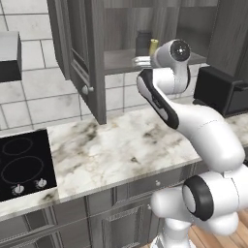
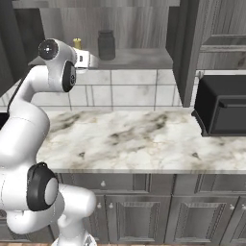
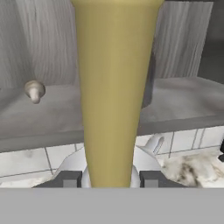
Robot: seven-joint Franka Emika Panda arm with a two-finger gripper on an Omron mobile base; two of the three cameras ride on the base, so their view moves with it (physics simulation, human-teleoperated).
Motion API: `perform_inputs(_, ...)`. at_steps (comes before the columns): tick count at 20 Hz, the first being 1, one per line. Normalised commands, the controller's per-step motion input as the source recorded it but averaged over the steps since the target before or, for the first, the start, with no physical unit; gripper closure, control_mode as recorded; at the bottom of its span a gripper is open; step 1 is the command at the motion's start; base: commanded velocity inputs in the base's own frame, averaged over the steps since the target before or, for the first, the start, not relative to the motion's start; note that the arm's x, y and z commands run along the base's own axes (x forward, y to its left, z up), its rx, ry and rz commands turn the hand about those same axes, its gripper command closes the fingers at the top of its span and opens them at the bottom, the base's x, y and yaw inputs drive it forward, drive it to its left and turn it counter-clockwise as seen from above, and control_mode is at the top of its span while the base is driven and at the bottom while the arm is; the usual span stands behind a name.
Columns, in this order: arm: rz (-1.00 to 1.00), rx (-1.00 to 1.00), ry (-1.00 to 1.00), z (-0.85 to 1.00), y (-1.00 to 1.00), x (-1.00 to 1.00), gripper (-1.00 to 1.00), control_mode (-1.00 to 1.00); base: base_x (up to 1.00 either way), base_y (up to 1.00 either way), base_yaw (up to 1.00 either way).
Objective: Pick the jar and candle from the dining table and place them in the open cabinet. Close the cabinet after placing the objects.
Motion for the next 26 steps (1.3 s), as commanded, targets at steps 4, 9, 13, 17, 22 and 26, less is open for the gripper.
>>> perform_inputs(4,0.02,0.12,0.00,0.39,0.09,0.19,1.00,-1.00,0.00,0.00,0.00)
perform_inputs(9,0.03,0.07,0.00,0.17,0.15,0.27,1.00,-1.00,0.00,0.00,0.00)
perform_inputs(13,0.04,0.02,0.01,-0.02,0.20,0.28,1.00,-1.00,0.00,0.00,0.00)
perform_inputs(17,0.03,0.00,0.00,-0.15,0.21,0.27,1.00,-1.00,0.00,0.00,0.00)
perform_inputs(22,0.01,0.00,0.00,-0.08,0.14,0.30,1.00,-1.00,0.00,0.00,0.00)
perform_inputs(26,0.00,0.00,0.00,-0.01,0.10,0.30,1.00,-1.00,0.00,0.00,0.00)
